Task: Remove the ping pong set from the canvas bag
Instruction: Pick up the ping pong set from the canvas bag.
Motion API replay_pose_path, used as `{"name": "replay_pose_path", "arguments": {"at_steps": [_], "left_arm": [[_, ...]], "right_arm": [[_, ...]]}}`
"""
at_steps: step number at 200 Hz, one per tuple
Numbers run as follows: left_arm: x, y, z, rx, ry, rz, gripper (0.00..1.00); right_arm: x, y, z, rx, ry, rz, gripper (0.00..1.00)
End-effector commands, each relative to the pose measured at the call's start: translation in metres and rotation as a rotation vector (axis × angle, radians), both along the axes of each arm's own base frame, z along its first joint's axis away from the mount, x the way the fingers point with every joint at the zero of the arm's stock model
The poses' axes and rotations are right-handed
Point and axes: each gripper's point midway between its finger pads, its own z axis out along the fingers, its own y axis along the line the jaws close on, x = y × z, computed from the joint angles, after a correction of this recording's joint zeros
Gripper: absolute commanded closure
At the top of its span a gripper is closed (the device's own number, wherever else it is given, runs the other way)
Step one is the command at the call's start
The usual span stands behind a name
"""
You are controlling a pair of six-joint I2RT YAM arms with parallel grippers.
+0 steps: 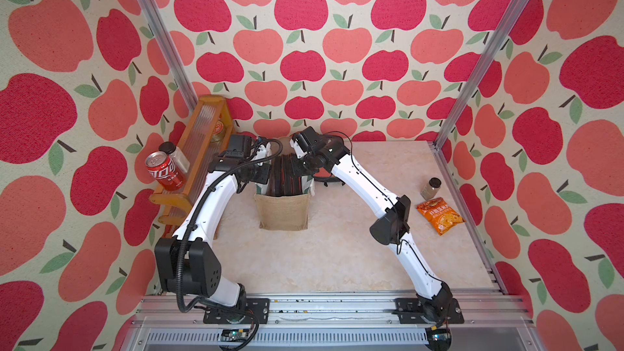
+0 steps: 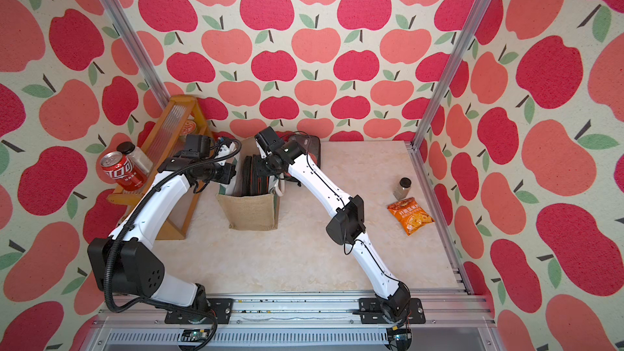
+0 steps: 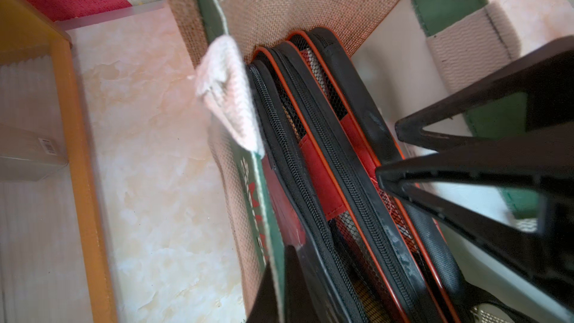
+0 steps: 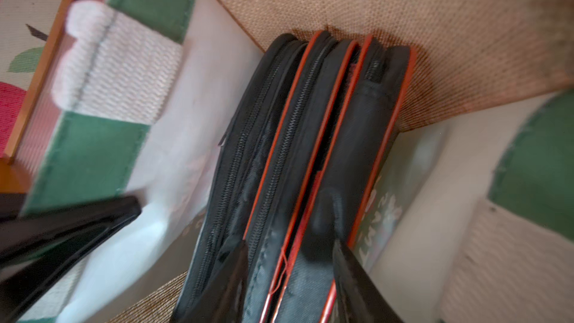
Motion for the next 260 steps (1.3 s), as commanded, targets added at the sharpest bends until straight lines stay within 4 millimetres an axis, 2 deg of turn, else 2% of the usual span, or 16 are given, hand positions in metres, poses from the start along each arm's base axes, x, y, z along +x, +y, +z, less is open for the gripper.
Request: {"name": "replay_pose_path", "arguments": {"at_steps": [1, 48, 88, 124, 220, 260], "left_arm": [[0.006, -0.004, 0.020, -0.018, -0.056, -0.006, 1.00], [0.005, -0.006, 0.019, -0.025, -0.050, -0.010, 1.00], [0.004, -0.012, 0.017, -0.026, -0.044, -0.027, 1.00], [0.004, -0.018, 0.014, -0.022, -0.038, -0.041, 1.00], [0.002, -0.022, 0.014, -0.017, -0.035, -0.055, 1.00], [0.002, -0.025, 0.012, -0.018, -0.030, -0.062, 1.00]], "right_arm": [[0.018, -0.023, -0.019, -0.081, 0.006, -0.069, 0.54], [0.023, -0.028, -0.028, -0.103, 0.013, -0.077, 0.54], [0.020, -0.013, -0.030, -0.047, 0.038, -0.049, 0.55], [0.020, -0.015, -0.037, -0.062, 0.047, -0.052, 0.56], [0.023, -0.039, -0.074, -0.204, 0.084, -0.085, 0.58], [0.016, -0.045, -0.094, -0.263, 0.122, -0.073, 0.58]]}}
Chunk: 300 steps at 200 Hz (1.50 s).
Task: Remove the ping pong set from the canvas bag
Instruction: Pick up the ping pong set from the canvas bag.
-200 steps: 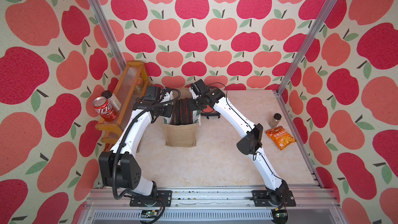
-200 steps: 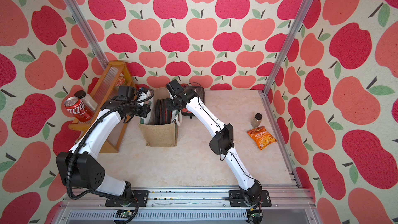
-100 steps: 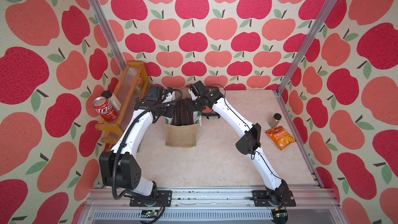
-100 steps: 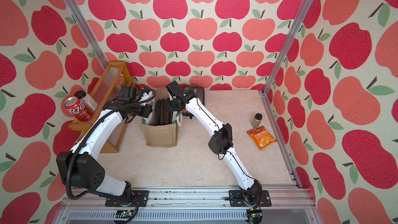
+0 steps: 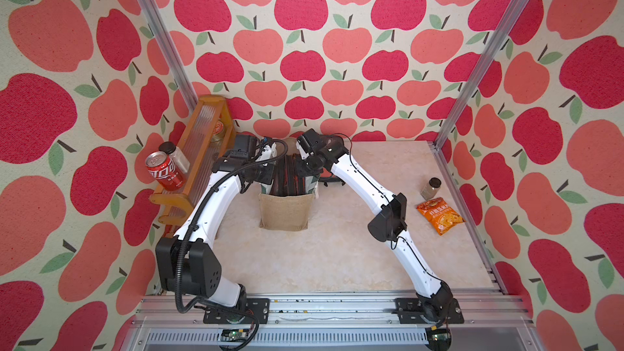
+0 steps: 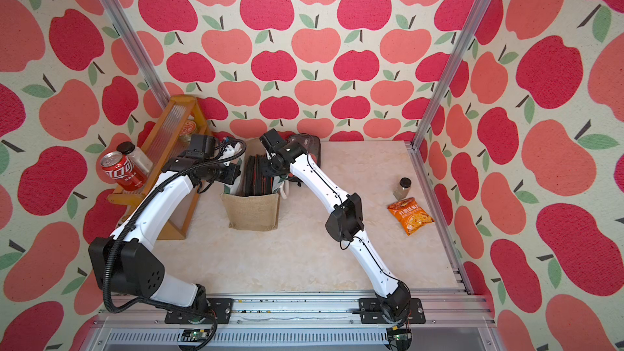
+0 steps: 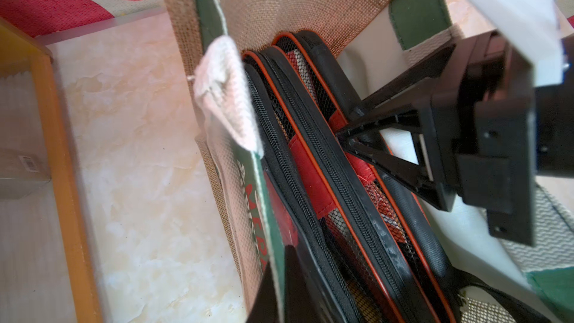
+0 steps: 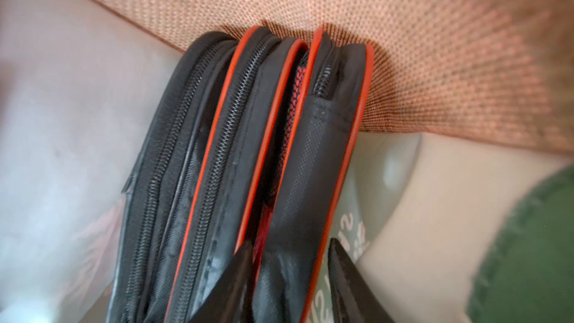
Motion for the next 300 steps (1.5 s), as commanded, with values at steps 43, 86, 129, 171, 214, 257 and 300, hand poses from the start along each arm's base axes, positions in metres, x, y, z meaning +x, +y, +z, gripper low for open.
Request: {"name": "replay_pose_path", "arguments": {"at_steps": [43, 86, 129, 171, 214, 257, 300], "left_arm": [[0.005, -0.012, 0.006, -0.006, -0.015, -0.031, 1.00], [0.005, -0.012, 0.004, 0.001, -0.014, -0.034, 1.00], [0.006, -0.013, 0.003, 0.000, -0.012, -0.034, 1.00], [0.004, -0.013, 0.001, -0.003, -0.010, -0.031, 1.00], [0.006, -0.008, -0.002, 0.017, -0.017, -0.018, 1.00], [0.007, -0.005, -0.002, 0.023, -0.022, -0.009, 1.00], [0.012, 0.009, 0.004, 0.040, -0.045, 0.043, 1.00]], "right_arm": [[-0.022, -0.012, -0.068, -0.162, 0.135, 0.038, 0.58], [-0.033, -0.013, -0.089, -0.213, 0.173, 0.067, 0.55], [-0.040, -0.017, -0.113, -0.254, 0.223, 0.085, 0.53], [-0.048, -0.010, -0.123, -0.218, 0.282, 0.111, 0.51], [-0.051, -0.014, -0.123, -0.217, 0.314, 0.125, 0.70], [-0.040, -0.016, -0.083, -0.194, 0.216, 0.109, 1.00], [-0.025, -0.005, -0.015, -0.078, 0.052, 0.106, 1.00]]}}
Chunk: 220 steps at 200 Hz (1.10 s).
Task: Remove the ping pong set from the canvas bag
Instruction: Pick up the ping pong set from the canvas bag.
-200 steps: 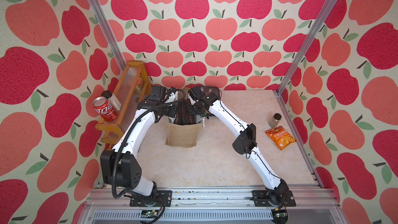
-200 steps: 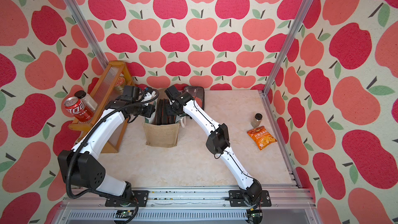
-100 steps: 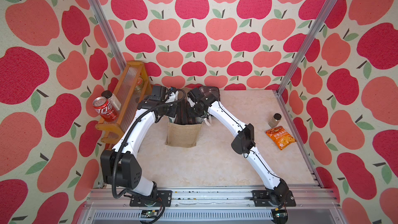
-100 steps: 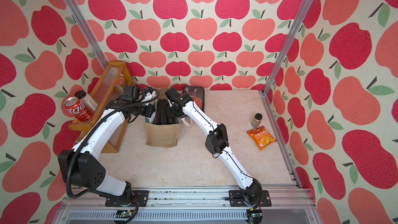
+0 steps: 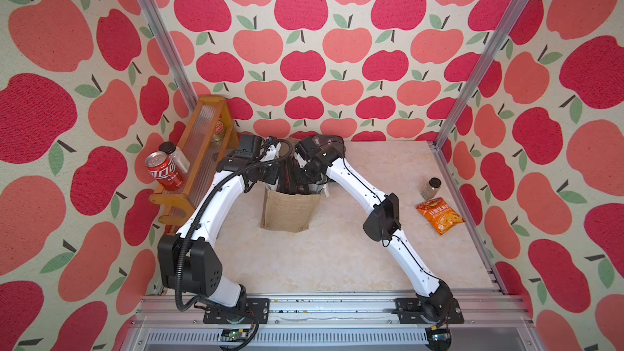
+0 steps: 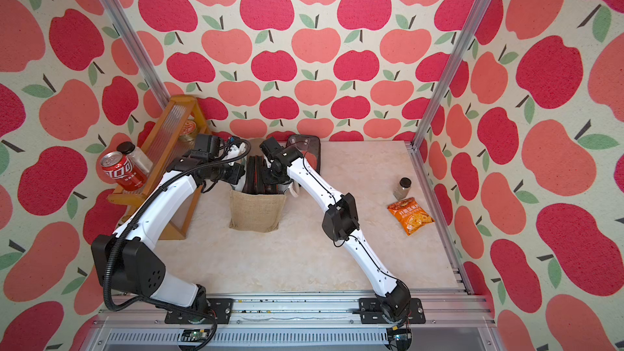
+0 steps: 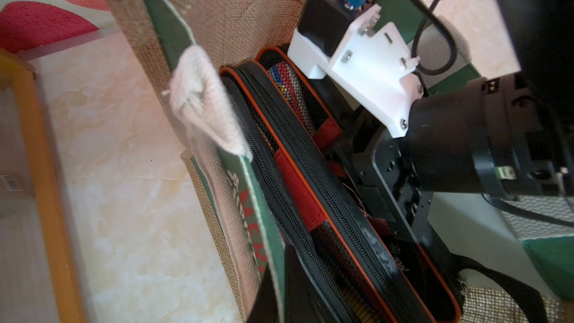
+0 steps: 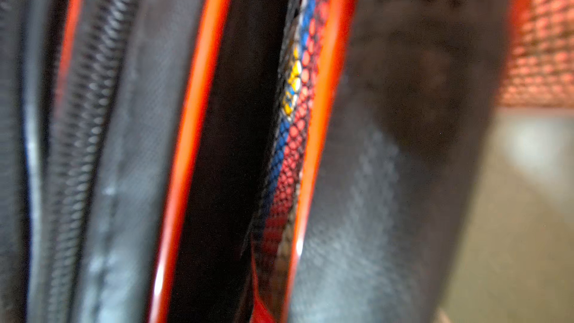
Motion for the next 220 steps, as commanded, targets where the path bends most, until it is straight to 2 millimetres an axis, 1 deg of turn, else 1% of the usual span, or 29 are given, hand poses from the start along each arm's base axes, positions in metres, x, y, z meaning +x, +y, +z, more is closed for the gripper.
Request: {"name": "replay_pose_path", "arguments": {"at_steps": [1, 35, 54, 71, 109, 133, 166, 178, 193, 220], "left_arm": [[0.009, 0.022, 0.004, 0.038, -0.033, 0.073, 1.00], [0.010, 0.041, 0.013, 0.004, -0.041, 0.135, 1.00], [0.009, 0.051, 0.015, -0.010, -0.045, 0.162, 1.00], [0.007, 0.054, 0.014, -0.025, -0.040, 0.166, 1.00], [0.006, 0.054, 0.014, -0.032, -0.039, 0.163, 1.00], [0.006, 0.054, 0.016, -0.034, -0.041, 0.166, 1.00], [0.005, 0.050, 0.015, -0.051, -0.034, 0.156, 1.00], [0.004, 0.050, 0.013, -0.052, -0.029, 0.153, 1.00], [0.005, 0.046, 0.013, -0.056, -0.027, 0.142, 1.00], [0.002, 0.039, 0.013, -0.053, -0.025, 0.115, 1.00]], "right_arm": [[-0.011, -0.011, 0.032, -0.028, -0.054, 0.055, 1.00], [0.002, -0.008, 0.094, 0.113, -0.158, 0.038, 1.00], [0.003, -0.002, 0.125, 0.195, -0.207, 0.053, 1.00], [0.002, 0.003, 0.147, 0.250, -0.242, 0.059, 1.00], [-0.001, 0.008, 0.184, 0.335, -0.306, 0.067, 1.00], [-0.004, 0.007, 0.206, 0.367, -0.348, 0.070, 1.00], [-0.011, 0.001, 0.253, 0.440, -0.434, 0.066, 1.00], [-0.012, -0.002, 0.267, 0.462, -0.464, 0.065, 1.00], [-0.013, -0.004, 0.279, 0.481, -0.493, 0.061, 1.00], [-0.015, -0.004, 0.294, 0.516, -0.522, 0.066, 1.00]]}}
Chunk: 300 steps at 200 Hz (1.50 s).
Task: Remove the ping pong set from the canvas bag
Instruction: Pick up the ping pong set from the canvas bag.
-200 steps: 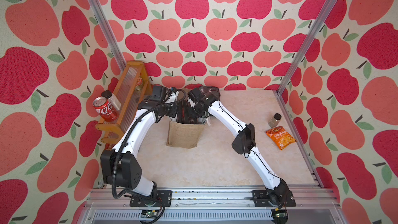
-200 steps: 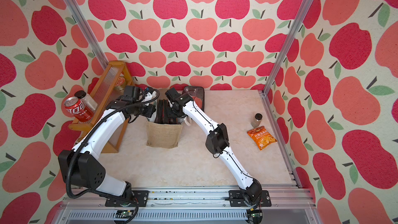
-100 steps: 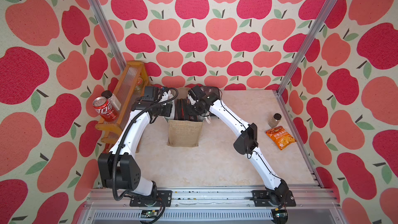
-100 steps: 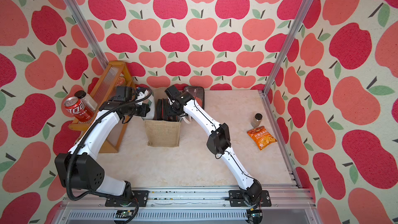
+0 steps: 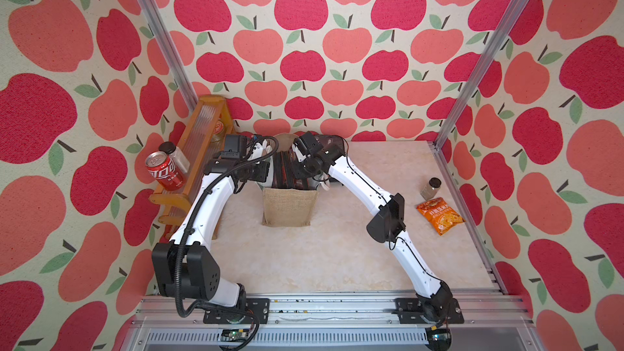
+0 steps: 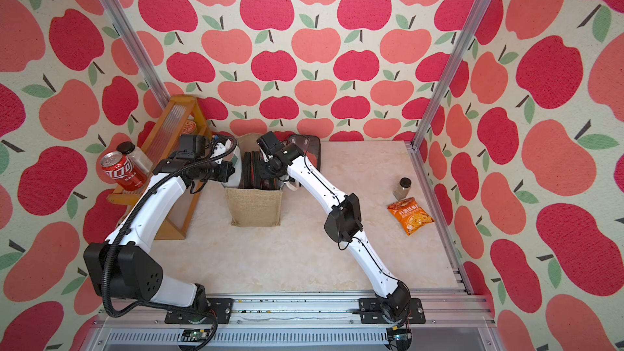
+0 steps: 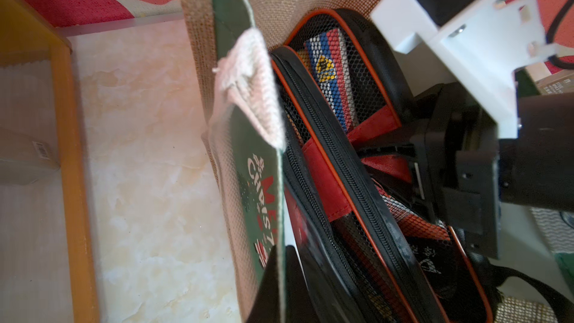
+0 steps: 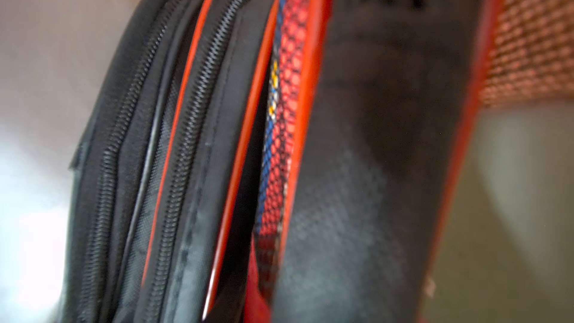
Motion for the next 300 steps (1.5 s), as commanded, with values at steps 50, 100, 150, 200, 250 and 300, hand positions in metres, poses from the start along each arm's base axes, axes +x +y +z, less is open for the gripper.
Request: {"name": "replay_pose_path", "arguments": {"at_steps": [50, 100, 150, 200, 250, 300], "left_arm": [[-0.005, -0.013, 0.000, 0.002, 0.000, -0.063, 1.00], [-0.014, -0.055, -0.005, 0.022, 0.018, -0.204, 1.00], [-0.007, -0.058, -0.005, 0.019, 0.025, -0.189, 1.00], [-0.003, -0.041, -0.008, 0.024, 0.024, -0.130, 1.00], [0.005, -0.003, -0.009, 0.035, 0.010, -0.016, 1.00], [0.006, 0.021, -0.011, 0.027, 0.010, 0.049, 1.00]], "right_arm": [[-0.021, -0.011, 0.252, 0.450, -0.424, 0.061, 1.00], [-0.022, 0.016, 0.194, 0.380, -0.309, 0.088, 1.00], [-0.029, 0.018, 0.168, 0.286, -0.293, 0.088, 1.00], [-0.024, -0.005, 0.207, 0.282, -0.409, 0.063, 1.00], [-0.014, -0.028, 0.259, 0.363, -0.524, 0.018, 1.00], [-0.006, -0.050, 0.307, 0.453, -0.624, -0.032, 1.00]]}}
